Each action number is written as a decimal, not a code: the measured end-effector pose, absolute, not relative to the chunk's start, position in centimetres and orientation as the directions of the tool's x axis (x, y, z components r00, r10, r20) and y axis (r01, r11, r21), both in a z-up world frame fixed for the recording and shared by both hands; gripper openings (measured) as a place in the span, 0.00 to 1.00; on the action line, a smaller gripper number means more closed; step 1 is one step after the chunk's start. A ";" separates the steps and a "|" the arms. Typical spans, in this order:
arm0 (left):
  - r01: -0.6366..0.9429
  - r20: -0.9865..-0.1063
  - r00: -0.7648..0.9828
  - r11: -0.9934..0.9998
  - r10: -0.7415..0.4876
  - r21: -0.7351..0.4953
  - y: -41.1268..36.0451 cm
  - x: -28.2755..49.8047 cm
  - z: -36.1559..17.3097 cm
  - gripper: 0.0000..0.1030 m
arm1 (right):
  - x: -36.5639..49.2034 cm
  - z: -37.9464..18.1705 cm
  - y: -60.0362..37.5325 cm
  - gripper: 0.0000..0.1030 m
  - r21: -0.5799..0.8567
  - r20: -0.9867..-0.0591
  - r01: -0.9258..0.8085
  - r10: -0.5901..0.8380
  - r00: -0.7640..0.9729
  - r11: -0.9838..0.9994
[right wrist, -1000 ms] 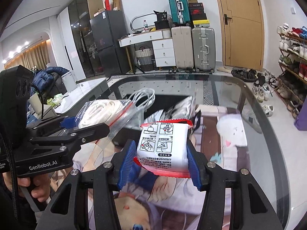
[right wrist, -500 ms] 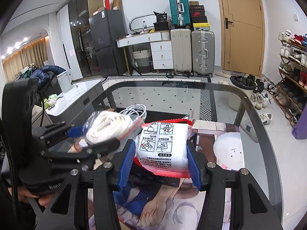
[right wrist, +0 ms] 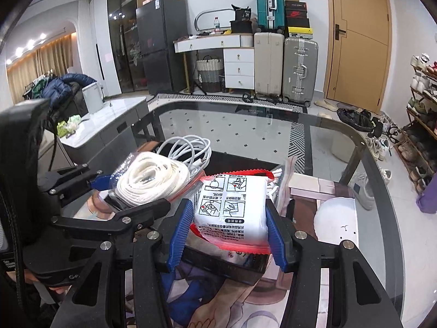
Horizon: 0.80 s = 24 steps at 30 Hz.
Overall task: Organize soft objects
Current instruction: 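Carry the rope coil with the left gripper while the right carries the packet into the box, then open both grippers to drop the rope coil and packet into the box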
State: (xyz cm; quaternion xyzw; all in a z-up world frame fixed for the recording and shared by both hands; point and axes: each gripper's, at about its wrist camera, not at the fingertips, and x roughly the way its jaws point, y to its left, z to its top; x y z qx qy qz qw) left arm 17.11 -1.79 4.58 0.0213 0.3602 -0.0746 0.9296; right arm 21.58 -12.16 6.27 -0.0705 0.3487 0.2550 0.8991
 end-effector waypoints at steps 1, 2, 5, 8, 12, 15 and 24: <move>0.159 -0.674 0.726 0.987 -0.134 -0.025 -1.7 17.2 4.6 0.55 | 21.7 6.2 -12.2 0.51 0.053 -0.663 -0.508 0.411 0.626 0.859; 0.161 -0.674 0.726 0.987 -0.136 -0.026 -1.7 17.2 4.6 0.55 | 21.9 6.0 -12.2 0.51 0.046 -0.666 -0.506 0.404 0.627 0.861; 0.170 -0.670 0.728 0.985 -0.147 -0.031 -1.6 17.2 4.5 0.55 | 22.5 5.8 -12.6 0.51 0.098 -0.668 -0.513 0.439 0.601 0.853; 0.182 -0.664 0.729 0.982 -0.164 -0.044 -1.3 17.2 4.5 0.55 | 22.5 5.9 -12.8 0.51 0.116 -0.655 -0.528 0.464 0.596 0.841; 0.195 -0.663 0.727 0.979 -0.182 -0.056 -0.9 17.2 4.6 0.55 | 22.8 5.6 -12.5 0.51 0.102 -0.661 -0.541 0.464 0.590 0.835; 0.195 -0.665 0.723 0.979 -0.189 -0.067 -0.7 17.4 4.7 0.55 | 23.2 5.5 -12.6 0.53 0.109 -0.662 -0.549 0.472 0.581 0.829; 0.206 -0.670 0.716 0.976 -0.195 -0.065 -0.9 17.4 4.9 0.67 | 21.9 6.3 -13.9 0.83 0.112 -0.609 -0.547 0.492 0.623 0.830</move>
